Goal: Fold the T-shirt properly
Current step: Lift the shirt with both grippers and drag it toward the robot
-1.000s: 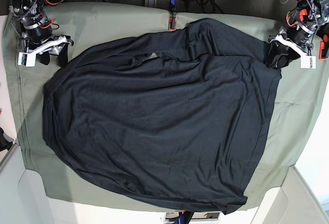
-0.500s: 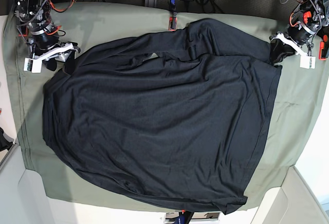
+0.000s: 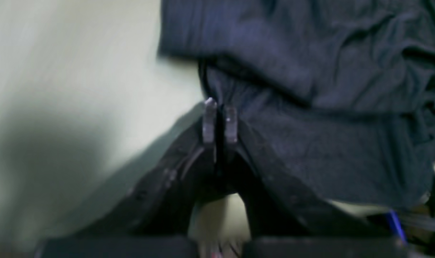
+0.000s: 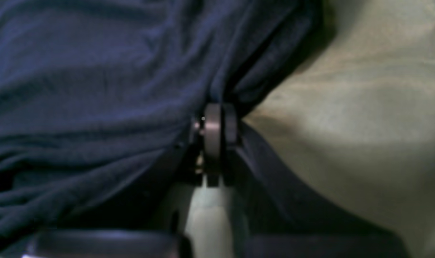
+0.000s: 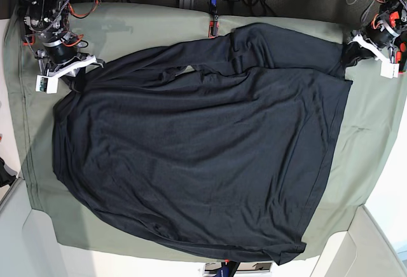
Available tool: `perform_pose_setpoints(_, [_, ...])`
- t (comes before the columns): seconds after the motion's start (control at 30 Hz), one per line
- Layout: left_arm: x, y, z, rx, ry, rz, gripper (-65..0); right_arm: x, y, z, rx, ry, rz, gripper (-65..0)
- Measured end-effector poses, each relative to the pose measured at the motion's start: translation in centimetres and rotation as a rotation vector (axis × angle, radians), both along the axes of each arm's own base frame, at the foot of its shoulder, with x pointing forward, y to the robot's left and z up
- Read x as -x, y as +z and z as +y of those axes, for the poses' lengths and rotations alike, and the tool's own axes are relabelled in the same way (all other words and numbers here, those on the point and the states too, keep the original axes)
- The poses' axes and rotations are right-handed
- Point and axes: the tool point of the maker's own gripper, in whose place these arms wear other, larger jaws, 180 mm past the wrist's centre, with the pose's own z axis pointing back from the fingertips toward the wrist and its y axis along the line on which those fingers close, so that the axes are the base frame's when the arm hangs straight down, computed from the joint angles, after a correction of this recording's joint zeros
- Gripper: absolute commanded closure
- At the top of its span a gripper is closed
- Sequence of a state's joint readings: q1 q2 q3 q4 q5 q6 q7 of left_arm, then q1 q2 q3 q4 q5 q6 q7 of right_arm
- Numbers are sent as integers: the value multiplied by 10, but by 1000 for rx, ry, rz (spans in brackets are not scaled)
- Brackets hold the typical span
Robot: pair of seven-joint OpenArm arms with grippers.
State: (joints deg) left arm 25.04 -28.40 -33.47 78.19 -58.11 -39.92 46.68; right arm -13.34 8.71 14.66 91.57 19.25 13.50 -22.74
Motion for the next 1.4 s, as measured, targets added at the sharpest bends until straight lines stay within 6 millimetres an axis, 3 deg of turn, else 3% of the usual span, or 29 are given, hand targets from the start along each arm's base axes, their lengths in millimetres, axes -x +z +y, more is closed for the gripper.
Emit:
perform_pose_setpoints(0.13, [7, 23, 12, 24, 45, -34, 0, 9, 6, -10, 7, -5, 62, 0])
perform_pose_setpoints(0.3, [18, 52, 15, -39, 17, -71, 0, 3, 44, -33, -23, -61, -38, 0])
perform_pose_setpoints(0.47, [-4, 105, 31, -137, 21, -232, 0, -1, 55, -42, -46, -86, -75, 0])
perform_pose_setpoints(0.53, [-13, 114, 32, -157, -4, -256, 0, -8, 60, -42, -48, -85, -94, 0])
perform_pose_setpoints(0.67, [-37, 108, 22, -223, -78, -259, 0, -32, 67, -40, -65, -74, -137, 0])
perform_pose_setpoints(0.83, [-83, 102, 4, -297, -185, -306, 0, -53, 52, -44, -108, -93, -114, 0])
perform_pose_setpoints(1.07, [-111, 54, -14, -210, -217, -212, 0, -70, 45, -46, -131, -112, -102, 0])
perform_pose_setpoints(1.1, [-111, 47, -17, -200, -223, -196, -24, -70, 45, -46, -133, -112, -104, 0])
perform_pose_setpoints(1.17, [-109, 37, -20, -185, -228, -170, -131, -69, 44, -47, -130, -112, -99, 0])
perform_pose_setpoints(1.3, [-102, 25, -18, -171, -215, -133, -421, -68, 42, -45, -134, -114, -95, 0])
perform_pose_setpoints(1.4, [-89, 14, -12, -185, -241, -36, -436, -68, 40, -41, -145, -114, -93, 0])
